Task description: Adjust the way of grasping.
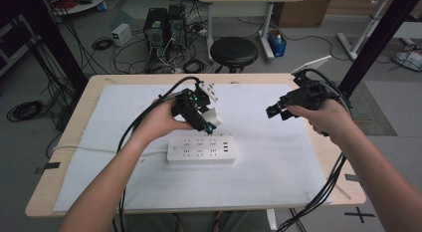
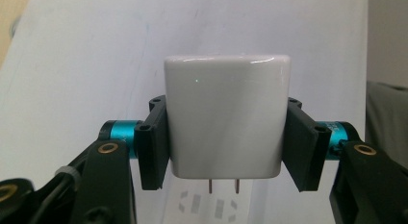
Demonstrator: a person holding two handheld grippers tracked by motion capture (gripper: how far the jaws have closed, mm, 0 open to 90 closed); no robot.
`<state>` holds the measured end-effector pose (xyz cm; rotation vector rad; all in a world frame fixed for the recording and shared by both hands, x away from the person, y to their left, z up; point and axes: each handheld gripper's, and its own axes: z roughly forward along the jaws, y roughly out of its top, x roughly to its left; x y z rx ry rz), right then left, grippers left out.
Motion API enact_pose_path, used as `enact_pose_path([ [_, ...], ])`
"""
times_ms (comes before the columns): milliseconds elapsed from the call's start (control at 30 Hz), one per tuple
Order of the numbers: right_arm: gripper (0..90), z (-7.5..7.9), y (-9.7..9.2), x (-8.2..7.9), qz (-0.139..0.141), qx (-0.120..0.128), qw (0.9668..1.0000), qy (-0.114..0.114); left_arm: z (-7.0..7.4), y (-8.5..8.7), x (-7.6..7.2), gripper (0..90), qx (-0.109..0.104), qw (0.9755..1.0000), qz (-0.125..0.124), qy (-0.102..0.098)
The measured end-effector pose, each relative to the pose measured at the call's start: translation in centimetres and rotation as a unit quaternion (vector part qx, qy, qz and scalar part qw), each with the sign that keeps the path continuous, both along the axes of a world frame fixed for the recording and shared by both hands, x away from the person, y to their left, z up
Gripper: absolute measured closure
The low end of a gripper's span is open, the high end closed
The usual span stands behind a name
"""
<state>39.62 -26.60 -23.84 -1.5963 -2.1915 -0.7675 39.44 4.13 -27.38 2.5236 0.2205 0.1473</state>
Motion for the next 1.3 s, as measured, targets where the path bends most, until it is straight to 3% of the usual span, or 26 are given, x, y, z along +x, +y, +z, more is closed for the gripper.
enact_pose_path([
  [33, 26.9, 0.0, 0.0, 0.0, 0.0, 0.0, 1.0, 0.0, 0.0, 0.0, 0.0, 42.5, 0.0, 1.0, 0.0, 0.0],
  [100, 27.2, -0.9, 0.8, -0.2, -0.017, 0.03, 0.9993, 0.016, -0.2, -0.8, -0.2, 42.5, -0.013, 0.9999, -0.008, -0.004],
  [167, 27.3, -1.1, 0.9, -0.3, -0.019, 0.04, 0.9988, 0.02, -0.4, -1.5, -0.4, 42.5, -0.023, 0.9995, -0.014, -0.015],
  [200, 28.1, -1.9, 1.5, -0.4, -0.026, 0.07, 0.9966, 0.033, -0.6, -2.1, -0.5, 42.5, -0.035, 0.9991, -0.02, -0.016],
  [233, 28.1, -1.9, 1.5, -0.4, -0.026, 0.07, 0.9966, 0.033, -0.6, -2.1, -0.5, 42.5, -0.035, 0.9991, -0.02, -0.016],
  [300, 34.0, -2.3, 1.9, -0.5, -0.03, 0.095, 0.9943, 0.038, -0.7, -2.6, -0.7, 42.5, -0.046, 0.9984, -0.025, -0.022],
  [433, 34.4, -3.0, 3.3, -0.5, -0.023, 0.125, 0.9906, 0.05, -1.0, -3.7, -1.1, 42.5, -0.058, 0.9974, -0.034, -0.027],
  [600, 35.8, -3.5, 4.5, -0.2, -0.021, 0.122, 0.9905, 0.06, -1.0, -4.4, -1.5, 42.5, -0.06, 0.9967, -0.04, -0.038],
  [833, 48.2, -4.2, 6.0, 0.0, -0.004, 0.117, 0.9906, 0.071, -1.2, -5.0, -2.0, 42.5, -0.054, 0.996, -0.045, -0.055],
  [933, 58.9, -4.4, 6.3, 0.0, -0.001, 0.103, 0.9926, 0.064, -1.2, -5.1, -2.2, 42.4, -0.045, 0.9954, -0.046, -0.07],
  [1067, 61.4, -4.6, 6.2, 0.1, -0.005, 0.107, 0.9925, 0.058, -1.4, -5.3, -2.6, 42.2, -0.037, 0.9943, -0.039, -0.092],
  [1167, 62.0, -4.5, 6.4, 0.2, 0.008, 0.092, 0.9951, 0.034, -1.4, -5.4, -3.0, 36.5, -0.021, 0.9933, -0.022, -0.111],
  [1200, 62.0, -4.4, 6.4, 0.2, 0.011, 0.09, 0.9955, 0.027, -1.3, -5.2, -2.9, 33.5, -0.004, 0.9926, -0.017, -0.12],
  [1300, 62.1, -3.9, 5.9, 0.3, 0.027, 0.074, 0.9968, -0.008, -1.1, -4.1, -2.5, 31.0, 0.015, 0.9936, 0.006, -0.112],
])
